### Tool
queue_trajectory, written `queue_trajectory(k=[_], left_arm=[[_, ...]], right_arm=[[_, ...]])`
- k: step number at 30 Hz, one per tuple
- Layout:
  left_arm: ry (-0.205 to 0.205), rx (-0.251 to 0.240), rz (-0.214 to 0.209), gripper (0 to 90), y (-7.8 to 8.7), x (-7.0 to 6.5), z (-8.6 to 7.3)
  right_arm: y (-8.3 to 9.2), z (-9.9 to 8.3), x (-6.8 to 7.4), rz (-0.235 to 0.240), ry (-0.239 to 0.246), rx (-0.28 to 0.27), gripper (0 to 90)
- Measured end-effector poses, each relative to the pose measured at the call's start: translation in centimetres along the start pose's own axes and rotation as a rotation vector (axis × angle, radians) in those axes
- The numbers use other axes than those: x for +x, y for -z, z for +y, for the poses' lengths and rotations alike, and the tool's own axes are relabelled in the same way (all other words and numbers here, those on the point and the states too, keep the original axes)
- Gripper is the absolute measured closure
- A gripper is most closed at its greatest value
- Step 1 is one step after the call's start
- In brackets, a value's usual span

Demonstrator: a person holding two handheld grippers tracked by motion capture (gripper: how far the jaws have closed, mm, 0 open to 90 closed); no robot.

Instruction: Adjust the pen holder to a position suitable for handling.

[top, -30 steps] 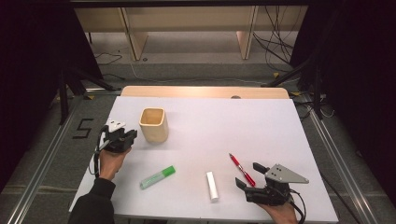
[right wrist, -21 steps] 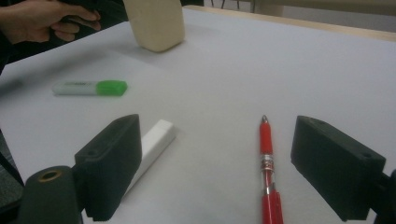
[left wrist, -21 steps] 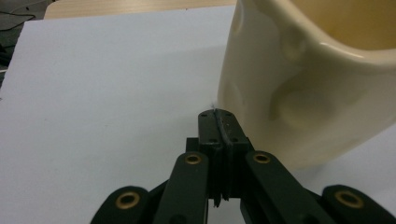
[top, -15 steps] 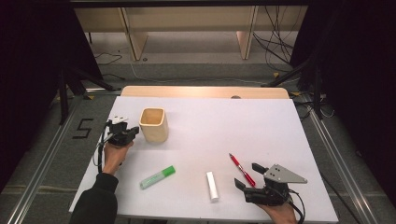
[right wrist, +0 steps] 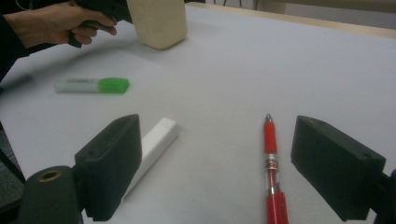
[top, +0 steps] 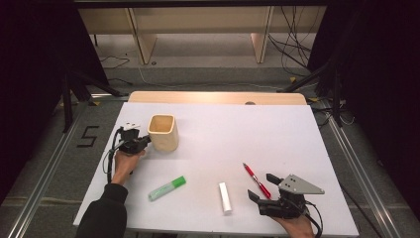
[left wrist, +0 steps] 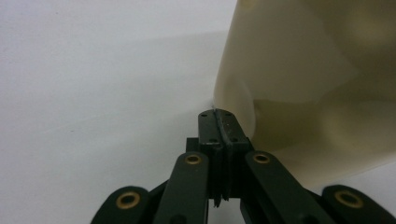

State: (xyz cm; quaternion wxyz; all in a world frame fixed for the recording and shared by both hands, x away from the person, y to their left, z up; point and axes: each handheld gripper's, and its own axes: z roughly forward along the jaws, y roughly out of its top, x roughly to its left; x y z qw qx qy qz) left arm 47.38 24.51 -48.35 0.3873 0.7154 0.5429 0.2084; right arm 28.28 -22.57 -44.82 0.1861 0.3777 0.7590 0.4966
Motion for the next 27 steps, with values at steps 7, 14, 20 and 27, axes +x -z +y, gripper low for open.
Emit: queue_trajectory(k=[7,14,20,27], left_arm=[[0.009,0.004,-0.005,89.5,0.0,0.1,0.1],[0.006,0.013,-0.016,89.6,-0.3,-0.3,0.2],[-0.008,0.016,-0.016,89.6,-0.6,-1.3,0.3],[-0.018,0.017,-0.037,89.6,-1.1,-2.6,0.6]], right_arm=[[-0.1,0.0,0.0,0.004,0.001,0.007,17.1],[-0.2,0.0,0.0,0.003,-0.002,0.011,17.2],[-0.3,0.0,0.0,0.004,-0.004,0.012,17.2],[-0.2,0.0,0.0,0.003,-0.002,0.013,17.2]])
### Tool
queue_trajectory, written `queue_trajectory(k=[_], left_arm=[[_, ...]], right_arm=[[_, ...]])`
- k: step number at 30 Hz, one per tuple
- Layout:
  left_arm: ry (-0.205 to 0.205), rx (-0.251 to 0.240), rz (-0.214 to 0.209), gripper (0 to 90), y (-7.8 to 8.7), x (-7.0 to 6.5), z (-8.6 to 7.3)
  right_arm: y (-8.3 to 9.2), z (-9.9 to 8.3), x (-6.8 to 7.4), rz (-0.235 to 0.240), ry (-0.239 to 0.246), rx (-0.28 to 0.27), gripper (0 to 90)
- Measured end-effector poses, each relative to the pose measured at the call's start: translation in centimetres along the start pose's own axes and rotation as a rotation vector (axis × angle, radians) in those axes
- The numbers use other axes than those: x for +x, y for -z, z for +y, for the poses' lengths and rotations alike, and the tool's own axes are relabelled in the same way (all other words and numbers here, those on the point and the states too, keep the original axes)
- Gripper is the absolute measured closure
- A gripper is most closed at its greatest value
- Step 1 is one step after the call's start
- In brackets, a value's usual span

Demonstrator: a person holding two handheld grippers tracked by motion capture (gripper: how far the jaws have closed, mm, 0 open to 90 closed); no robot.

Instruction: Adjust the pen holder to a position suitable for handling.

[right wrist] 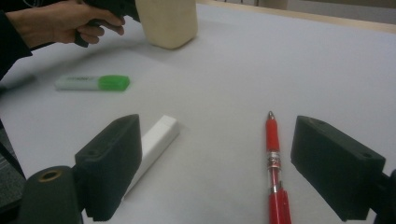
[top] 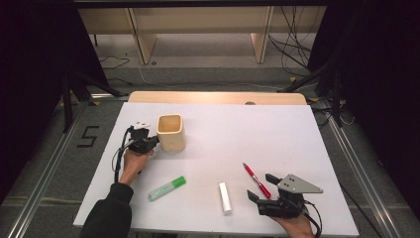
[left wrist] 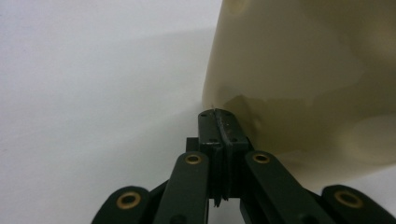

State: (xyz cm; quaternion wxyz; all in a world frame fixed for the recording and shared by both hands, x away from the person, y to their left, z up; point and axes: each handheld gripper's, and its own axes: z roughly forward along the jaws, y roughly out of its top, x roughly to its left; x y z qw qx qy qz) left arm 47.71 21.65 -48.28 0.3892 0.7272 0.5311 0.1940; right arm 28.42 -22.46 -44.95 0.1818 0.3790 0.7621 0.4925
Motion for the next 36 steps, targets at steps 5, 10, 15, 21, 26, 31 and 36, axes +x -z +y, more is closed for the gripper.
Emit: queue_trajectory(k=[5,10,15,21,26,31,36], left_arm=[[-0.014,0.003,-0.018,89.6,-0.3,-1.1,0.2],[-0.035,0.003,-0.045,89.6,-0.8,-2.6,0.6],[-0.05,0.0,-0.06,89.6,-1.3,-4.0,0.8],[-0.076,0.007,-0.068,89.6,-1.9,-5.3,1.2],[-0.082,0.008,-0.074,89.5,-2.3,-5.8,1.4],[-0.09,0.012,-0.078,89.6,-2.8,-6.4,1.6],[-0.105,0.02,-0.08,89.5,-3.3,-7.1,2.1]], right_arm=[[0.0,0.0,0.0,0.001,0.0,0.0,17.3],[0.0,0.0,0.0,-0.001,-0.001,0.002,17.4],[0.1,0.0,0.0,0.0,0.003,0.002,17.4],[0.1,0.0,0.0,0.001,0.004,0.002,17.5],[0.1,0.0,0.0,0.002,0.002,0.002,17.4],[0.1,0.0,0.0,0.003,0.003,0.003,17.5],[0.1,0.0,0.0,0.003,0.005,0.005,17.5]])
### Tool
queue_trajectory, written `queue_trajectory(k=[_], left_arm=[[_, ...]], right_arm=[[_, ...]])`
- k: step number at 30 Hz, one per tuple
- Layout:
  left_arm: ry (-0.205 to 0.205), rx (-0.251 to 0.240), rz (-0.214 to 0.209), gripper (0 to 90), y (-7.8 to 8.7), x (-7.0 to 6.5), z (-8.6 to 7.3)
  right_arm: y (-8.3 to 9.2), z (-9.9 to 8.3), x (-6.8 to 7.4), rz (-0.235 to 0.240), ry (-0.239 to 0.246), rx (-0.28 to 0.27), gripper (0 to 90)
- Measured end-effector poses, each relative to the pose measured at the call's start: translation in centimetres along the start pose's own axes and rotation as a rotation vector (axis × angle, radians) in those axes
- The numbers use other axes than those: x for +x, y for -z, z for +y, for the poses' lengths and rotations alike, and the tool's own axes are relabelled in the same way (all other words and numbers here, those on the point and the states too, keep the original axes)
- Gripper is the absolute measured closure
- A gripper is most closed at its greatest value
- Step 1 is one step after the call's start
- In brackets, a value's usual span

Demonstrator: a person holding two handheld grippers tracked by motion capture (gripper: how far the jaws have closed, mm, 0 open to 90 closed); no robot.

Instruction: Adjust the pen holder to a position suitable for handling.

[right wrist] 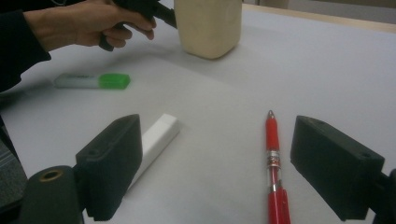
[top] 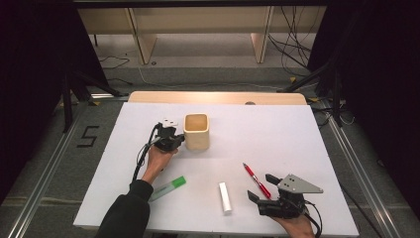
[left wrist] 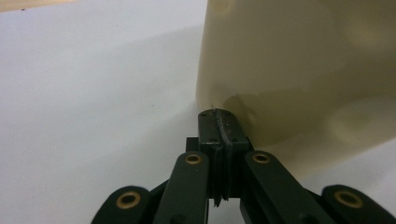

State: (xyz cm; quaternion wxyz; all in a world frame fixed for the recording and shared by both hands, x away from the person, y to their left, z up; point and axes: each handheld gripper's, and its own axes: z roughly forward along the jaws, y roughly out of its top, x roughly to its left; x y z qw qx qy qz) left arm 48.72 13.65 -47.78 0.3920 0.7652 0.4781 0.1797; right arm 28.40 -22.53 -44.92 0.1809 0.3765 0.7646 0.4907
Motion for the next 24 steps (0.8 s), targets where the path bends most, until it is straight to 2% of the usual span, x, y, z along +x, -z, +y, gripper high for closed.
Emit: queue_trajectory(k=[16,24], left_arm=[[-0.031,0.015,-0.038,89.6,-1.6,-2.7,1.1],[-0.036,0.022,-0.042,89.6,-2.1,-3.2,1.4]], right_arm=[[0.1,0.0,0.0,-0.003,0.007,-0.003,17.5],[0.1,0.0,0.1,0.001,0.009,-0.002,17.6]])
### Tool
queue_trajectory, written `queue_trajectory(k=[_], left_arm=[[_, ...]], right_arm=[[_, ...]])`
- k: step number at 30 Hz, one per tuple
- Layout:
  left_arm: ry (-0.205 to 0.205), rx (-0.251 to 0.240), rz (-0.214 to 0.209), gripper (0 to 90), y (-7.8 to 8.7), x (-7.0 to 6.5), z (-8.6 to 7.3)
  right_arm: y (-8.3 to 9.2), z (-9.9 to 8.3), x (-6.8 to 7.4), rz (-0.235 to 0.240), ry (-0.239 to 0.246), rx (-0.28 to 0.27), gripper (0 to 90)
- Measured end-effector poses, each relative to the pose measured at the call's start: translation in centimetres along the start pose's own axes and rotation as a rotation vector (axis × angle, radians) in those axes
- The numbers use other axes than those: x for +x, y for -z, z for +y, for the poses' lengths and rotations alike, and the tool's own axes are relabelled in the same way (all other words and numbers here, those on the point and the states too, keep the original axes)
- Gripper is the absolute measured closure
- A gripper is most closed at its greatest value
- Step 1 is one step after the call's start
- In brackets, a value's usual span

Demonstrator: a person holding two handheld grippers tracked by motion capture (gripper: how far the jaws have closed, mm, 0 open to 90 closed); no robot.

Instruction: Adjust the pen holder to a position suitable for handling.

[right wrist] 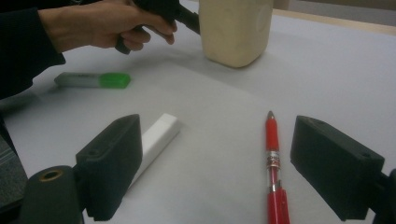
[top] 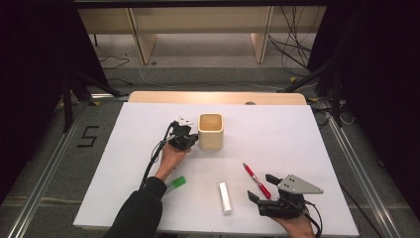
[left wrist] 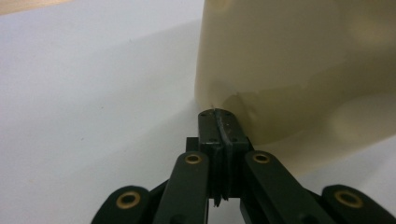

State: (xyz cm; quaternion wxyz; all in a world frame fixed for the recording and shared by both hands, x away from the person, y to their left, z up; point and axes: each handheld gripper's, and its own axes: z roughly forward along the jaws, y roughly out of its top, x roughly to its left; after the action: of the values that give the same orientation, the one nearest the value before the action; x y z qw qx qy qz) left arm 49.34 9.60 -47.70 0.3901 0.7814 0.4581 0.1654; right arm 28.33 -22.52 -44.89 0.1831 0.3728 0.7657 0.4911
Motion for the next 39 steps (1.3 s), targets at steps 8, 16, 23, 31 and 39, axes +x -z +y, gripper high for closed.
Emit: queue_trajectory(k=[8,16,23,31,39], left_arm=[[0.0,0.009,-0.011,89.4,-0.2,-0.1,0.0],[-0.009,0.021,-0.02,72.2,1.4,0.4,0.0],[-0.006,0.068,-0.023,49.8,4.0,1.1,-0.8],[-0.058,0.126,-0.038,33.2,6.3,1.1,-1.0],[-0.083,0.144,-0.072,27.6,8.5,1.0,-1.8]], right_arm=[[0.0,0.0,0.0,-0.001,-0.001,0.001,17.5],[0.1,0.0,-0.1,-0.003,-0.003,0.001,17.6],[0.0,0.0,0.0,-0.002,-0.006,0.003,17.5],[0.0,0.0,0.0,-0.002,-0.001,0.001,17.5],[0.1,0.0,0.0,-0.001,0.0,-0.001,17.5]])
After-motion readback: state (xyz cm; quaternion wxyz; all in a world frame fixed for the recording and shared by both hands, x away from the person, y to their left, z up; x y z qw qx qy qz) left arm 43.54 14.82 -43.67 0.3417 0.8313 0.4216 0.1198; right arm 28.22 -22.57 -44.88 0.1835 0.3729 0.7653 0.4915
